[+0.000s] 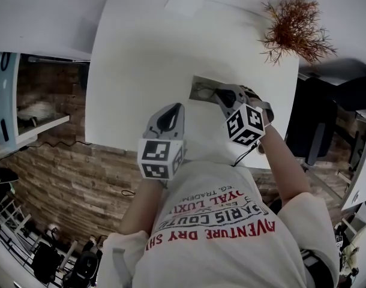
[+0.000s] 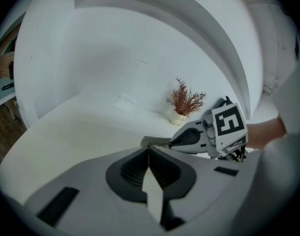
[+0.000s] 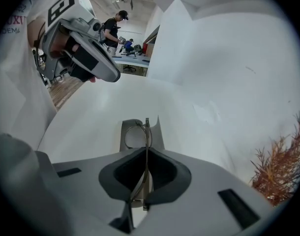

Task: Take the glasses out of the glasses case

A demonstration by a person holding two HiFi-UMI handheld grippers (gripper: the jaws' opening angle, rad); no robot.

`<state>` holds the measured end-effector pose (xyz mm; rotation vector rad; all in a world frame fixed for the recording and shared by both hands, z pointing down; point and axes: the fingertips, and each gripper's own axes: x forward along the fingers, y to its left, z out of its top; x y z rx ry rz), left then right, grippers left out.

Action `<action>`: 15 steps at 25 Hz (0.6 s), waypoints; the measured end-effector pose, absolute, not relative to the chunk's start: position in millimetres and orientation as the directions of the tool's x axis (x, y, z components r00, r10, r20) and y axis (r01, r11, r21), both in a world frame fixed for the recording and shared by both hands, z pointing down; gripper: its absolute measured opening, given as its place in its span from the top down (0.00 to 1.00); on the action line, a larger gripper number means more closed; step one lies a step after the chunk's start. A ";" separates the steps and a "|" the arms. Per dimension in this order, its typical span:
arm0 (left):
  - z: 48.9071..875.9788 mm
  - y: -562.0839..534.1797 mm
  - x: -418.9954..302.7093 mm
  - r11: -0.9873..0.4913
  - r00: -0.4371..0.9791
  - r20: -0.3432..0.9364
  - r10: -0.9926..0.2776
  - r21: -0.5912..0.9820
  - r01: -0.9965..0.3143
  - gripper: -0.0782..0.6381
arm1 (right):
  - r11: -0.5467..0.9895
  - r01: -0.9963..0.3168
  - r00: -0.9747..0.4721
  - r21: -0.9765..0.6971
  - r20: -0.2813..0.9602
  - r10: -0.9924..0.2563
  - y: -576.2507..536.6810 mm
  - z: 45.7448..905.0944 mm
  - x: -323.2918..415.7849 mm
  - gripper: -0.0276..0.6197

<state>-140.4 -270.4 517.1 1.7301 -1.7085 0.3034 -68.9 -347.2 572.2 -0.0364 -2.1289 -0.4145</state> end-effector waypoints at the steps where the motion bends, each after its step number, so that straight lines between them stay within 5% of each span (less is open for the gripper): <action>1: 515.0 -272.2 -140.1 0.083 0.116 0.596 -0.795 0.295 -0.952 0.88 | 0.943 0.170 -0.569 0.286 0.810 -0.144 -348.9 568.4 -68.7 0.92; 15: 471.8 -287.2 -129.8 -0.069 0.196 0.525 -0.829 0.252 -0.965 0.88 | 0.960 -0.227 -0.698 0.164 0.660 -0.278 -349.5 497.6 -52.7 0.92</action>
